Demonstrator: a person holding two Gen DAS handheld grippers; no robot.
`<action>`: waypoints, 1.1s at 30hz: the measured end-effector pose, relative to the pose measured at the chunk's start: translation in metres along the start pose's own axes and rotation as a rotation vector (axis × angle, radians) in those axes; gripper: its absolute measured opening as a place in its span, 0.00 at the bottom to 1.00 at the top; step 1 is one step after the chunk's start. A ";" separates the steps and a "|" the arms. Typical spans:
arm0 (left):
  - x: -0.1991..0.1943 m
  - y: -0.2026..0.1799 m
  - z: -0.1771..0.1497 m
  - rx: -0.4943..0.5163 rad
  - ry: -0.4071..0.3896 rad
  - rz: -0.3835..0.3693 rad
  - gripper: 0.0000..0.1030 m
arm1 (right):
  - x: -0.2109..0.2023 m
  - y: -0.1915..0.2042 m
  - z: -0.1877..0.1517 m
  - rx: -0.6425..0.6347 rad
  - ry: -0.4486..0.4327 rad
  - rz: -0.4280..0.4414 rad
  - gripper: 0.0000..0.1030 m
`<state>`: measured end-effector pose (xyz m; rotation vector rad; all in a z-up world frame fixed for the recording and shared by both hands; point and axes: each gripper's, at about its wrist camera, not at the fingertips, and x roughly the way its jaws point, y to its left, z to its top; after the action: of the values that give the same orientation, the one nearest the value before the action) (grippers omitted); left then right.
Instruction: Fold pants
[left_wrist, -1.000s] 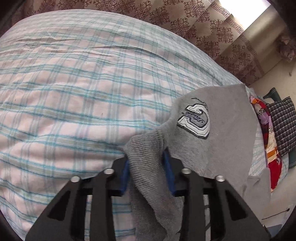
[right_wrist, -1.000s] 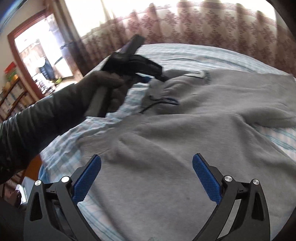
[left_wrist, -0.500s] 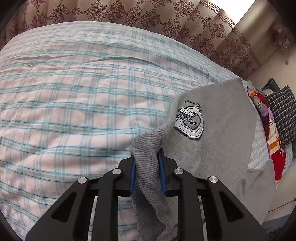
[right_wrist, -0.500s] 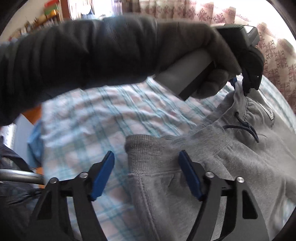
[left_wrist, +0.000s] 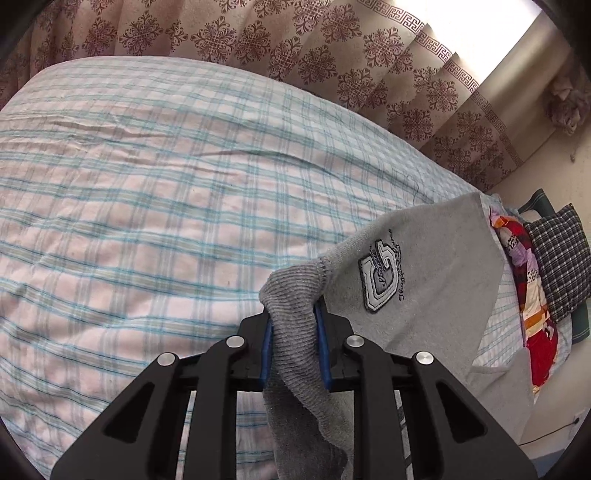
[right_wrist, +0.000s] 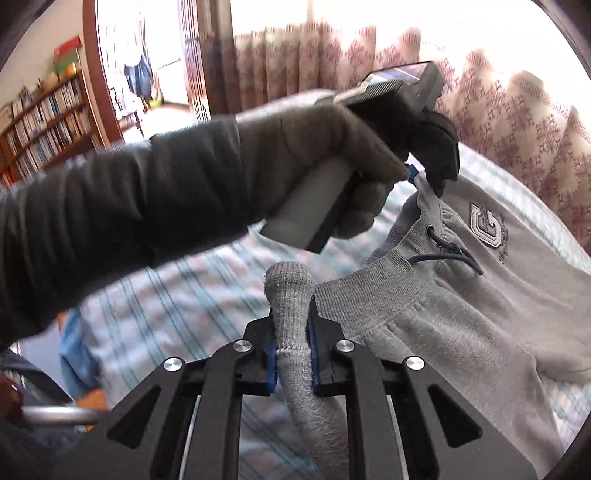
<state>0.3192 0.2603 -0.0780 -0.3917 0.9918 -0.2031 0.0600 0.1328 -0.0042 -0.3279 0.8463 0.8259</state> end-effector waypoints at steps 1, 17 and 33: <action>-0.006 0.000 0.003 0.005 -0.010 0.002 0.19 | 0.001 0.006 0.005 0.001 -0.012 0.005 0.12; -0.025 0.070 -0.013 0.022 0.014 0.159 0.18 | 0.074 0.056 0.013 -0.034 0.048 0.141 0.12; -0.022 0.071 -0.036 0.112 -0.026 0.361 0.73 | 0.062 0.035 0.002 0.102 0.078 0.264 0.54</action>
<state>0.2767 0.3243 -0.1076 -0.1086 1.0036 0.0725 0.0587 0.1886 -0.0489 -0.1605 1.0151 1.0153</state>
